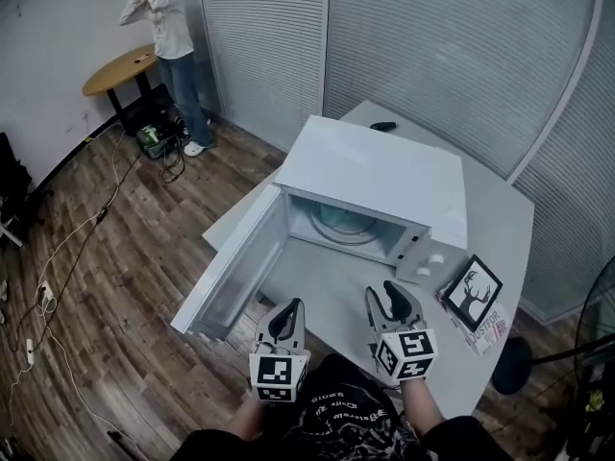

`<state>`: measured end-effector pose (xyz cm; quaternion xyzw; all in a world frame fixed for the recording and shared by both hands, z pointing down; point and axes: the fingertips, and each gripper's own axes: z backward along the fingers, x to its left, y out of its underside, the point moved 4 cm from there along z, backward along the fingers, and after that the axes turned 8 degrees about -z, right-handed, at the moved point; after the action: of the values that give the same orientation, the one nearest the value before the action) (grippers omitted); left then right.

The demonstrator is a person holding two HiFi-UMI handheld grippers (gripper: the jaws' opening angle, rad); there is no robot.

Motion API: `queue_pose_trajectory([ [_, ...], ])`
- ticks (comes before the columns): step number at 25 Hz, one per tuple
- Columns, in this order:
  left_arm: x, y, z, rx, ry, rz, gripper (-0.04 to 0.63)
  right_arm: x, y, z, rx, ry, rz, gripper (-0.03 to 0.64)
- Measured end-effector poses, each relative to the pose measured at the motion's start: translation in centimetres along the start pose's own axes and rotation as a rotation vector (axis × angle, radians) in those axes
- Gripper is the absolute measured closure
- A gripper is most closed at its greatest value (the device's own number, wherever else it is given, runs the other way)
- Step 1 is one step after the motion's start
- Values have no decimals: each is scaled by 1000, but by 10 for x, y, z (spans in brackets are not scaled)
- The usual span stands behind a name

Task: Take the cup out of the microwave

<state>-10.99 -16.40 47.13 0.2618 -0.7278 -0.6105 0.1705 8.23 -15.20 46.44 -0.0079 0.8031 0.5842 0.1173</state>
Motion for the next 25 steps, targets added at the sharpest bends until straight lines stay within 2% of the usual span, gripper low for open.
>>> queue_pose_trajectory([
  [7,18,9,-18,45,-45,38,591,1,4,-38,74,-68,-27,378],
  [13,23,7,-33,73,-44,54,591,-9,-5,-73,69,-56,-18,307],
  [25,16,13,-44,115,-54,47,591,-16,1,-134,114,-75,-7,267],
])
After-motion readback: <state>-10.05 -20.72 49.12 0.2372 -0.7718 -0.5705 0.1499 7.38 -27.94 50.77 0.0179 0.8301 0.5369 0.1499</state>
